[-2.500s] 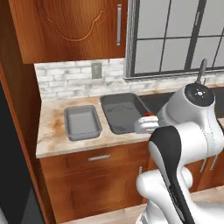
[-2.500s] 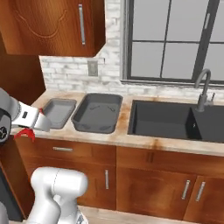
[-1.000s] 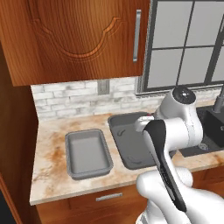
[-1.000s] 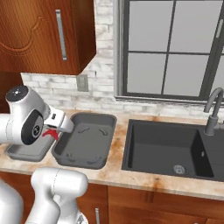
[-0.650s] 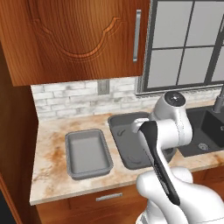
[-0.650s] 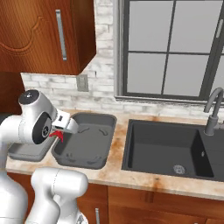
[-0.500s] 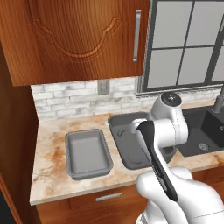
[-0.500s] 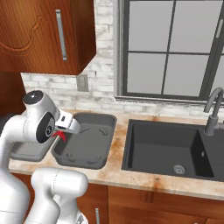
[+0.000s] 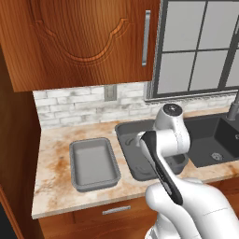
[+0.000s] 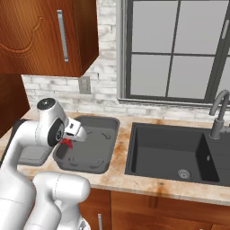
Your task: Place one garlic and one fish in each tupperware on the nearby counter, to pack two identical lunches.
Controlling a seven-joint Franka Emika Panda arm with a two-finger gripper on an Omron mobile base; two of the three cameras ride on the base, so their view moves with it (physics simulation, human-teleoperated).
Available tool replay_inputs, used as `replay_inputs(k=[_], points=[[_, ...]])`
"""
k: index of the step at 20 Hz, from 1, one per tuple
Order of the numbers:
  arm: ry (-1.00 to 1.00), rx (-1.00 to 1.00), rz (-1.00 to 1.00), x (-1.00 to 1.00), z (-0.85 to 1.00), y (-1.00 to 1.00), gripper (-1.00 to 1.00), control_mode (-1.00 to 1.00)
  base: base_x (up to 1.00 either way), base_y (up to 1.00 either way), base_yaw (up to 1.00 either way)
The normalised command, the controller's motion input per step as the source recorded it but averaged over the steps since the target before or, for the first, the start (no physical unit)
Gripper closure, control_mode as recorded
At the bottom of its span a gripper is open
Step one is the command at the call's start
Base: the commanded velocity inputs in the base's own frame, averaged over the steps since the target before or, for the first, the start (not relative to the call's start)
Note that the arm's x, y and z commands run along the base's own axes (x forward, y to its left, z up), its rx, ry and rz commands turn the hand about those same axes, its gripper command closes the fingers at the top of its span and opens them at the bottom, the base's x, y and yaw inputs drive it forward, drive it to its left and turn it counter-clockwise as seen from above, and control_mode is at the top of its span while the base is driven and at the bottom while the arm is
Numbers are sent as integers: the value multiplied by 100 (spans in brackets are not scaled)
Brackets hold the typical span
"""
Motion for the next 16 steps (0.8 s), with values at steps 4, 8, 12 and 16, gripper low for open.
replay_inputs(k=[4, 8, 12, 16], points=[[3, 0, 0, 27, -37, 0, 100, -100, 0, 0, 0], [4, 0, 0, 26, -36, 0, 100, -100, 0, 0, 0], [3, 0, 0, 26, -34, 0, 100, -100, 0, 0, 0], [3, 0, 0, 25, -30, 0, 100, -100, 0, 0, 0]])
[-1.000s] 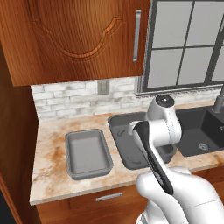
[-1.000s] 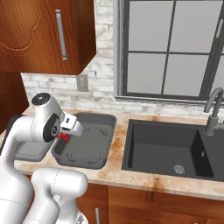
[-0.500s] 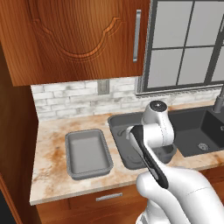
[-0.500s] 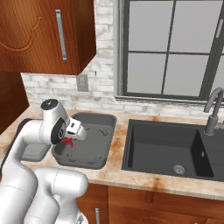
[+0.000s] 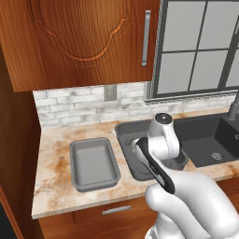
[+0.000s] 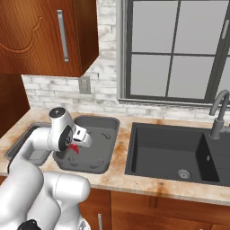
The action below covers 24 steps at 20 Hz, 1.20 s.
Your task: Place one garlic and one fish in each tupperware on the nearby counter, to pack two identical lunches.
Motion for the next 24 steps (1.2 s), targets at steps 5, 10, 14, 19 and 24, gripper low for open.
replay_inputs(k=[5, 10, 14, 19, 24], points=[[3, 0, 0, 24, -26, 0, 100, -100, 0, 0, 0], [0, 0, 0, 27, -22, 0, 100, -100, 0, 0, 0], [0, 0, 0, 21, -29, 0, 100, -100, 0, 0, 0], [0, 0, 0, 13, -23, 0, 100, -100, 0, 0, 0], [0, 0, 0, 12, -24, 0, 100, -100, 0, 0, 0]])
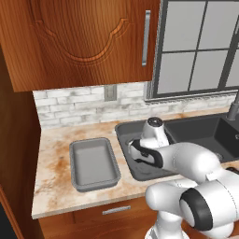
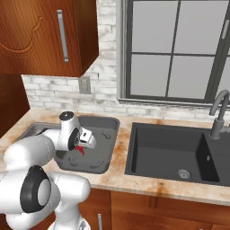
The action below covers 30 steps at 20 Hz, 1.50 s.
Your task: Place one garlic and one fish in each tupperware on the nearby counter, to pack two identical lunches.
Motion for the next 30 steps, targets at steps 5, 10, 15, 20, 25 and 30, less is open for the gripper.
replay_inputs(k=[5, 10, 15, 20, 25, 30], points=[[0, 0, 0, 11, -25, 0, 100, -100, 0, 0, 0], [0, 0, 0, 15, -18, 0, -100, -100, 0, 0, 0], [-6, 0, 0, -4, 20, -10, -100, -100, 0, 0, 0], [-15, 0, 0, -5, 60, -1, -100, -100, 0, 0, 0], [-14, 0, 0, -31, 71, 0, -100, -100, 0, 0, 0], [-12, 0, 0, -58, 97, -10, -100, -100, 0, 0, 0]])
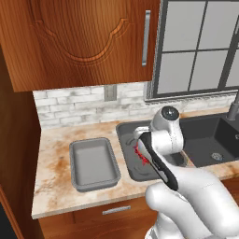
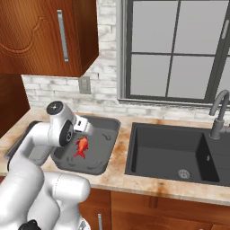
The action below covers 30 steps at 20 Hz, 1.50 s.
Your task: Place one garlic and one fish in each tupperware on the nearby counter, to pack two identical lunches.
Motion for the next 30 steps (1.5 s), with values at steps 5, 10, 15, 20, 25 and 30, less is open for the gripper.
replay_inputs(k=[5, 10, 15, 20, 25, 30], points=[[-4, 0, 6, -82, 73, -21, -100, -100, 0, 0, 0], [0, 0, 13, -79, 23, -9, -100, -100, 0, 0, 0], [0, -3, 1, -64, 42, -1, -100, -100, 0, 0, 0], [0, -8, 0, -63, 7, 3, -100, -100, 0, 0, 0], [0, 0, 0, 0, 0, 0, -100, 100, -100, 0, 0], [0, 0, 0, 0, 0, 0, -100, 100, -100, 12, 0]])
